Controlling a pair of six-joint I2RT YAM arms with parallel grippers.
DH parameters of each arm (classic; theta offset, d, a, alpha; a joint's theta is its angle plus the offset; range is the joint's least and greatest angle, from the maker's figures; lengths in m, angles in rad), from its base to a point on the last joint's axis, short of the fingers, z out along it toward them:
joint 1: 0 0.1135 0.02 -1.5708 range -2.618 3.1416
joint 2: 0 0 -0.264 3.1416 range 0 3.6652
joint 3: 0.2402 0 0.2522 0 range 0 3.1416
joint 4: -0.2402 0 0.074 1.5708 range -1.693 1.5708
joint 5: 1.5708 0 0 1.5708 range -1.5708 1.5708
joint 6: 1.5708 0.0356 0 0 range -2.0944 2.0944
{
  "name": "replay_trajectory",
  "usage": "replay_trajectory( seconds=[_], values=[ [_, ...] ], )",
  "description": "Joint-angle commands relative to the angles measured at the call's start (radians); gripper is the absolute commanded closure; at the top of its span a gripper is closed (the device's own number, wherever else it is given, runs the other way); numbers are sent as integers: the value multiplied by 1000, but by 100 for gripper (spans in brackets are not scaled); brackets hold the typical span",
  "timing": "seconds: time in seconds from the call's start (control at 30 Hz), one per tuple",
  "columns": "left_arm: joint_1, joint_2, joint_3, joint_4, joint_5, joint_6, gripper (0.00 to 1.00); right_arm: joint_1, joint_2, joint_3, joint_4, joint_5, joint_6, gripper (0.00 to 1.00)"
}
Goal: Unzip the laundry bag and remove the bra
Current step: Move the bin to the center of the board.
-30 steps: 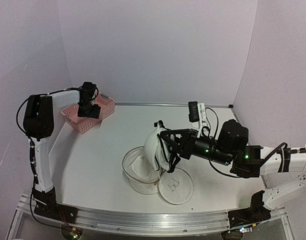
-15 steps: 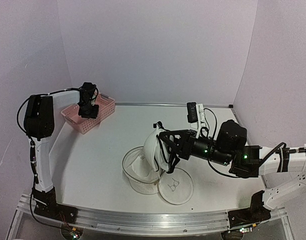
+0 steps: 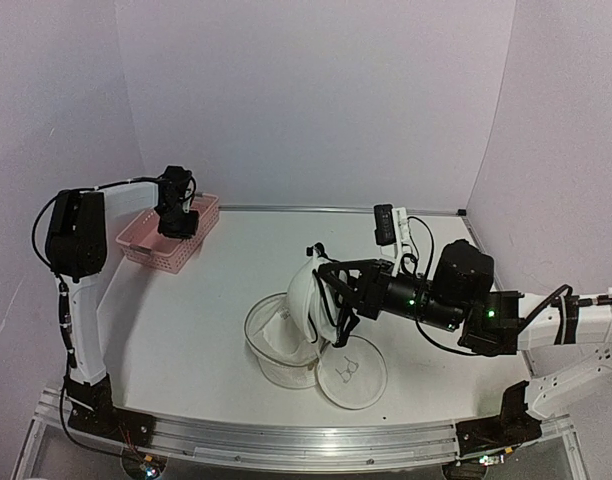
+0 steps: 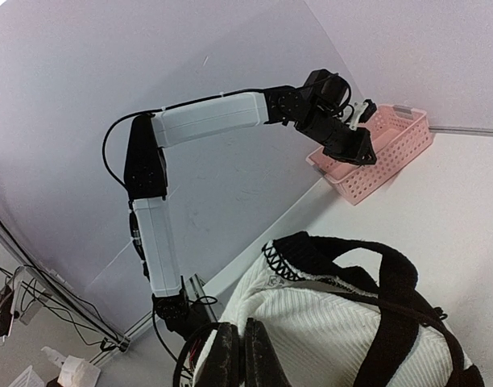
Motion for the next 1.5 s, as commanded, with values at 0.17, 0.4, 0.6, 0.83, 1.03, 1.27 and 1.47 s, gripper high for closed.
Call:
replay_trajectory(
  seconds=[0.17,0.4,0.6,0.83,1.03,1.27,1.47],
  values=[
    [1,-102,-70,1,62,-19,94,-4,-23,-7,61,7,6,100],
    [-47,-170,-124,4,78,-30,100,-3,-34,-4,44,19,-1,100],
    [-123,-240,-182,14,68,-52,100,-4,-59,-2,11,34,-12,100],
    [-263,-287,-250,44,27,-59,100,-4,-106,-24,-14,79,-18,100],
    [-367,-322,-319,76,18,-75,100,-3,-143,-39,-35,101,-22,100],
    [-504,-372,-397,122,21,-87,100,-3,-167,-43,-56,114,-24,100],
    [-595,-392,-430,134,4,-102,100,-3,-169,-37,-64,119,-26,100]
  ],
)
